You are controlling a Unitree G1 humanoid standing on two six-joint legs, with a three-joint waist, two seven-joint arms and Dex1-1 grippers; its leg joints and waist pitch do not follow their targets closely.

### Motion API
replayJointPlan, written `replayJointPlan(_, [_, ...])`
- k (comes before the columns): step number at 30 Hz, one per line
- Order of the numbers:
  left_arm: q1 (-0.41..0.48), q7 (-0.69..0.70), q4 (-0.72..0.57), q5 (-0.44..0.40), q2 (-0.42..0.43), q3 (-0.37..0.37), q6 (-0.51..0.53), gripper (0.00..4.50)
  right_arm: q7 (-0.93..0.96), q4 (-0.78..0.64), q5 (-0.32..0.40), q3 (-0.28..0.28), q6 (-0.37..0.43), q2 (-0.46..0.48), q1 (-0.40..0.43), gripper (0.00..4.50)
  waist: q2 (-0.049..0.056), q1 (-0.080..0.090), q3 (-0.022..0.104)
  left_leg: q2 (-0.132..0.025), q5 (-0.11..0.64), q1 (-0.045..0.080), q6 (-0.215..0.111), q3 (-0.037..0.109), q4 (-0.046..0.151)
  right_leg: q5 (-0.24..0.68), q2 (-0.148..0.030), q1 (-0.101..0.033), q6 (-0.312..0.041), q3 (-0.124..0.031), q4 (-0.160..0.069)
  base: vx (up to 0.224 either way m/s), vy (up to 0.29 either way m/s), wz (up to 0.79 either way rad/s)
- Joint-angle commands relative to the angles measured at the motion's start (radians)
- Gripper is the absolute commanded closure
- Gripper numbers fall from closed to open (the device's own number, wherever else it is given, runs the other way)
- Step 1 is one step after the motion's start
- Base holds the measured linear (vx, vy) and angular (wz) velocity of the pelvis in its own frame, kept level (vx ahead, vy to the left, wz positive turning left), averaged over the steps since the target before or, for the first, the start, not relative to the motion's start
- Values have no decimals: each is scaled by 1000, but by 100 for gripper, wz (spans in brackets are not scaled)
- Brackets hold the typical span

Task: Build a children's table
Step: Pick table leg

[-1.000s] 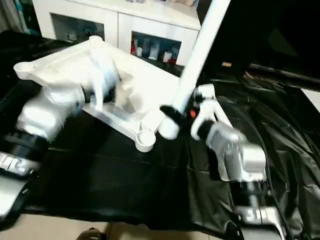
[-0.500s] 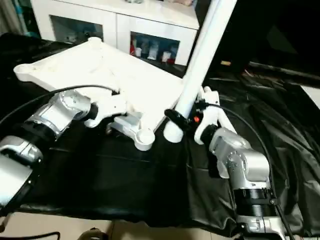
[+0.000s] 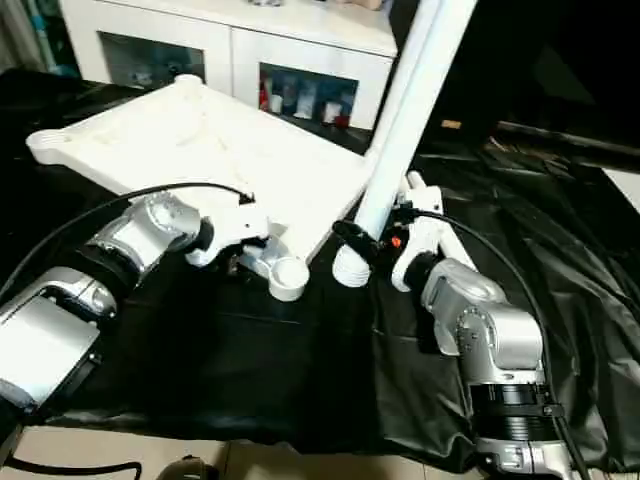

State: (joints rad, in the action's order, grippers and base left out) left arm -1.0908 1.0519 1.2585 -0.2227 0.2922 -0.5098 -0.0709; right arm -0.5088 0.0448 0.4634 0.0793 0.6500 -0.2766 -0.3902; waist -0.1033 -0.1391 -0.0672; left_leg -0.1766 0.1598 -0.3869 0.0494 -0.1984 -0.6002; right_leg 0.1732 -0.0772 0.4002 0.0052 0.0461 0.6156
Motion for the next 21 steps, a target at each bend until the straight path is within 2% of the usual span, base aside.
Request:
replayJointPlan(1, [-16,-1,21,-28,-5,-18,18,128,-1,-28,-4,6,-21,-16,4,263,26,2,79,-58,293,42,65,33,79,173,-87,-40,-221,-37,-66,0,0,0])
replayJointPlan(4, [-20,2,39,-37,-10,-1,45,143,-9,-24,-15,1,-24,-21,2,263,19,4,77,-58,286,40,61,33,79,175,-88,-40,-223,-38,-66,0,0,0])
replayJointPlan(5, [-20,1,40,-38,-9,-1,53,155,-10,-23,-16,0,-25,-21,2,263,22,2,77,-59,281,40,57,33,78,171,-88,-40,-225,-39,-66,0,0,0])
replayJointPlan(6, [-21,2,41,-39,-9,-1,67,166,-11,-21,-18,-2,-25,-21,1,263,17,3,78,-59,276,39,55,32,78,167,-88,-41,-226,-38,-65,0,0,0])
replayJointPlan(8, [-20,22,43,-47,-8,-2,88,188,-16,-16,-25,-9,-30,-24,-1,263,20,3,78,-59,261,39,49,32,77,148,-87,-41,-231,-38,-63,0,0,0])
replayJointPlan(9, [-20,24,43,-48,-8,-2,89,188,-17,-16,-26,-10,-30,-25,-1,263,17,4,78,-58,261,38,47,31,77,147,-87,-41,-232,-38,-64,0,0,0])
replayJointPlan(13, [-9,80,42,-76,-8,-14,105,225,-24,-1,-32,-20,-39,-28,-8,263,17,3,76,-59,258,39,39,31,78,170,-89,-40,-227,-39,-67,0,0,0])
replayJointPlan(14, [-7,87,41,-85,-6,-22,109,230,-25,1,-34,-22,-41,-29,-9,263,13,5,75,-59,265,39,40,32,79,184,-89,-40,-225,-38,-69,0,0,0])
replayJointPlan(18, [12,135,29,-102,-3,-44,135,257,-31,9,-44,-28,-48,-32,-14,263,15,7,74,-59,278,40,44,33,80,205,-90,-39,-222,-39,-71,0,0,0])
replayJointPlan(21, [24,171,21,-82,-10,-20,169,268,-34,11,-51,-27,-51,-31,-13,263,18,11,73,-59,282,38,44,33,81,212,-91,-39,-226,-39,-72,0,0,0])
